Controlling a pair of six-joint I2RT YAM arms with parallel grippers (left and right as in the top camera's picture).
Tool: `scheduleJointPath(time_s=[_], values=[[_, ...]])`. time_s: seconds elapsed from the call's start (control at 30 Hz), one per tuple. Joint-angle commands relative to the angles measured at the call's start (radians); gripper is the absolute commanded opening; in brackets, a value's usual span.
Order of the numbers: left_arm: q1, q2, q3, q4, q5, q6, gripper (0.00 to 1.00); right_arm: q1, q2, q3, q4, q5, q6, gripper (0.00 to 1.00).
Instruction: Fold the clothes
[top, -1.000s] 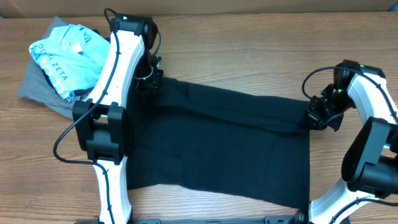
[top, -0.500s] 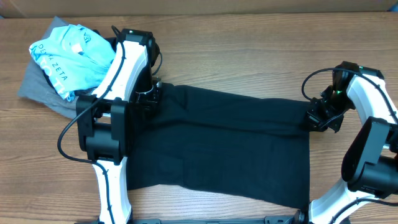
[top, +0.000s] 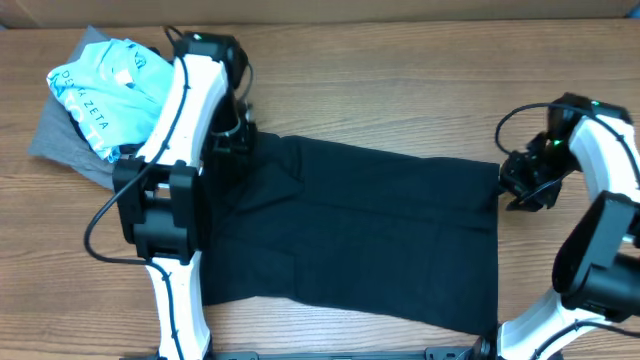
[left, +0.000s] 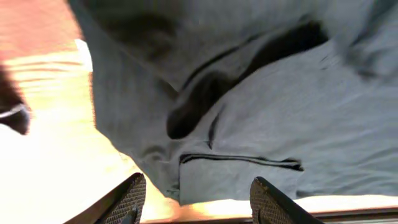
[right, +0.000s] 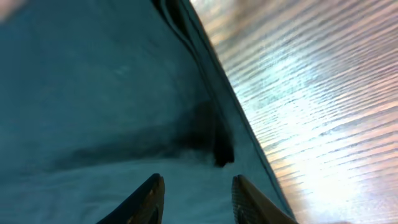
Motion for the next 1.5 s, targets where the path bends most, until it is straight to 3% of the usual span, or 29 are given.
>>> scheduleJointPath(time_s=[0.0, 0.2, 0.3, 0.53, 0.73, 1.1, 1.13, 1.3, 1.47], values=[[0.033, -0.132, 0.095, -0.005, 0.046, 0.008, 0.57, -0.046, -0.173, 0.062, -0.005, -0.149, -0.056, 0.39], [0.059, -0.336, 0.098, -0.005, 0.045, 0.001, 0.75, -0.082, -0.41, 0.063, -0.006, -0.2, -0.059, 0.52], [0.059, -0.407, 0.094, -0.005, 0.048, 0.001, 1.0, -0.081, -0.507, 0.062, -0.042, -0.198, -0.042, 0.63], [0.059, -0.463, -0.033, -0.005, 0.152, 0.065, 1.0, -0.079, -0.565, 0.024, -0.178, -0.19, 0.006, 0.62], [0.087, -0.463, -0.347, 0.003, 0.016, -0.042, 1.0, -0.079, -0.565, -0.174, -0.192, -0.2, 0.01, 0.62], [0.313, -0.463, -0.799, 0.259, 0.114, -0.078, 1.0, -0.079, -0.565, -0.696, 0.116, -0.251, 0.212, 0.61], [0.337, -0.463, -0.825, 0.278, 0.129, -0.077, 1.0, -0.079, -0.564, -0.721, 0.133, -0.263, 0.245, 0.54], [0.437, -0.463, -0.934, 0.365, 0.196, -0.043, 1.0, -0.079, -0.564, -0.808, 0.18, -0.265, 0.309, 0.54], [0.449, -0.463, -0.987, 0.422, 0.196, -0.029, 1.0, -0.079, -0.564, -0.879, 0.214, -0.252, 0.374, 0.53]])
